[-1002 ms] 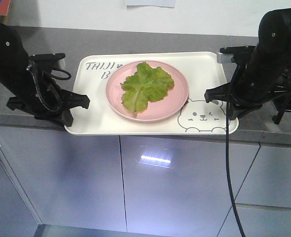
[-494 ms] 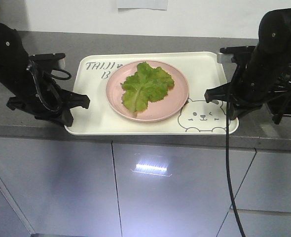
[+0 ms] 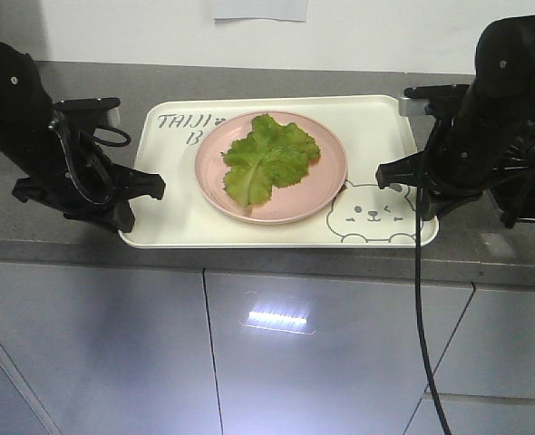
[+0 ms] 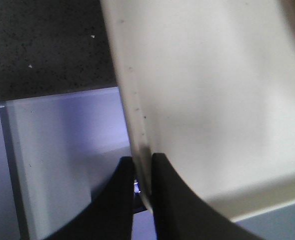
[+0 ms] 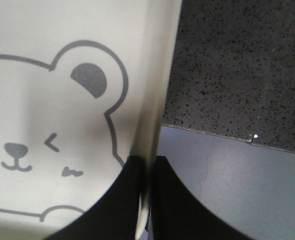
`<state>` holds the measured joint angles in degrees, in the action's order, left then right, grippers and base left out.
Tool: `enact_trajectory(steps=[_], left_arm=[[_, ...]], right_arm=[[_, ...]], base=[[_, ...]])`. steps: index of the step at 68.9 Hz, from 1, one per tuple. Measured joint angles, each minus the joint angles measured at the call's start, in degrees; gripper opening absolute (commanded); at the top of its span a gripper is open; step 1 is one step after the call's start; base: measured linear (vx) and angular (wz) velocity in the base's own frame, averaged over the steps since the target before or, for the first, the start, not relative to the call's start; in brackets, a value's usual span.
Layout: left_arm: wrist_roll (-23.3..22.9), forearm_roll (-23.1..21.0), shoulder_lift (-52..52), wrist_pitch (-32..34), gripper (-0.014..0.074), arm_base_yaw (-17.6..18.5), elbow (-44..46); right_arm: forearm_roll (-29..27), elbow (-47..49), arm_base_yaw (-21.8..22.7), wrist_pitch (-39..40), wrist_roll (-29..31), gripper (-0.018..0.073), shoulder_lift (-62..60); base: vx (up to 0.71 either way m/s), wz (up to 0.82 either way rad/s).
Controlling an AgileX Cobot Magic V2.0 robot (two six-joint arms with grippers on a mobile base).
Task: Transfer vegetables to tray and serve
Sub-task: 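Hold the tray level with both grippers as the base approaches the counter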
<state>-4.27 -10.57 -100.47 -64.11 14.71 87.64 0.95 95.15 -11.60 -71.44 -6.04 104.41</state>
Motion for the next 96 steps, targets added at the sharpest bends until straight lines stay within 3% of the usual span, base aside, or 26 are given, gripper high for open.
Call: enact_trajectory(steps=[96], left_arm=[[0.0,0.0,0.0,0.0,-0.0006,0.0,0.0]], right_arm=[[0.0,0.0,0.0,0.0,0.0,-0.0008,0.0]], base=[[0.03,0.02]])
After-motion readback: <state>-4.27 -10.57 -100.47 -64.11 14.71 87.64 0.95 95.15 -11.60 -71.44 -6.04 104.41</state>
